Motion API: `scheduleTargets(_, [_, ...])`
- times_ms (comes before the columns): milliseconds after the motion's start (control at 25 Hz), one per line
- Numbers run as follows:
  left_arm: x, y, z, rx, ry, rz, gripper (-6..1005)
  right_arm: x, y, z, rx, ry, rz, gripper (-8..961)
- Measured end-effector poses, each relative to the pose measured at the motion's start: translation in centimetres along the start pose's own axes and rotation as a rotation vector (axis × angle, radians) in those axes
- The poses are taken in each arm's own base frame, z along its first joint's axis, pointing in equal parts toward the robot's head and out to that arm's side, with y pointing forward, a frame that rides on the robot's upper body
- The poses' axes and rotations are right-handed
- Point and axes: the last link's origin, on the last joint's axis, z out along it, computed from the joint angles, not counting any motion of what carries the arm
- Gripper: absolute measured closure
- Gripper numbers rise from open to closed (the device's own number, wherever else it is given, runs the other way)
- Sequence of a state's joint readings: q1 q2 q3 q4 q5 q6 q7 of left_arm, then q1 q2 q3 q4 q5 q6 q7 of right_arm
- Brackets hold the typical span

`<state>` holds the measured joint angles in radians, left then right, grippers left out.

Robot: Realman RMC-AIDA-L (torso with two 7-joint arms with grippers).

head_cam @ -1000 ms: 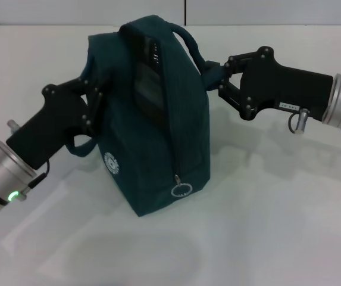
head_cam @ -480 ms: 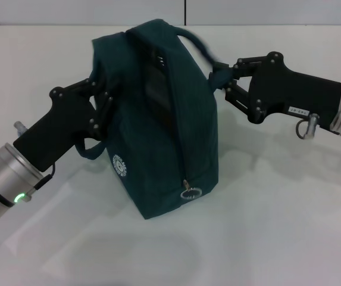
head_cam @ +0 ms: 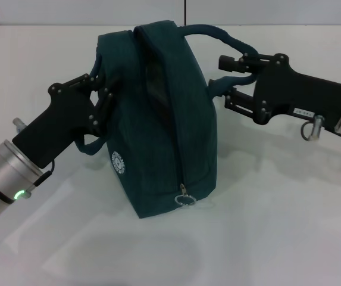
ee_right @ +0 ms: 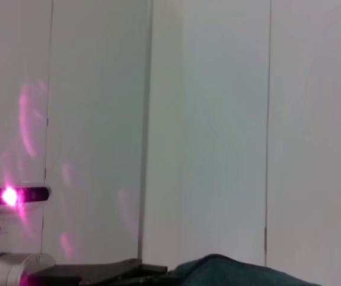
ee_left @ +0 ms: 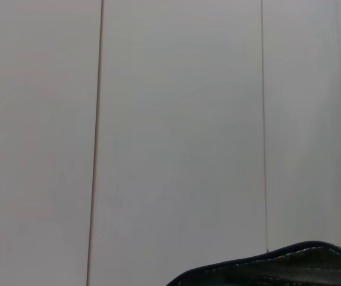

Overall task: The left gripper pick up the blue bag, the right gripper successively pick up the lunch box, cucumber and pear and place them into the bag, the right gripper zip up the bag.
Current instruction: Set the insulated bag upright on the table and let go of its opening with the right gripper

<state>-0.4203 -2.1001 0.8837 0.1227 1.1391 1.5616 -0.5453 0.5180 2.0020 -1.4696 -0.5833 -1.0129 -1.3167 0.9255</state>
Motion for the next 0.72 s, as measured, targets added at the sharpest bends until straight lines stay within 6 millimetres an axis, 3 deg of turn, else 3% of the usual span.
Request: scheduleTargets(720, [0.0, -0.3, 0.1, 0.016, 0.0, 0.001, 842, -2.0, -1.5, -3.3, -0.112, 0.104, 0.034, 522])
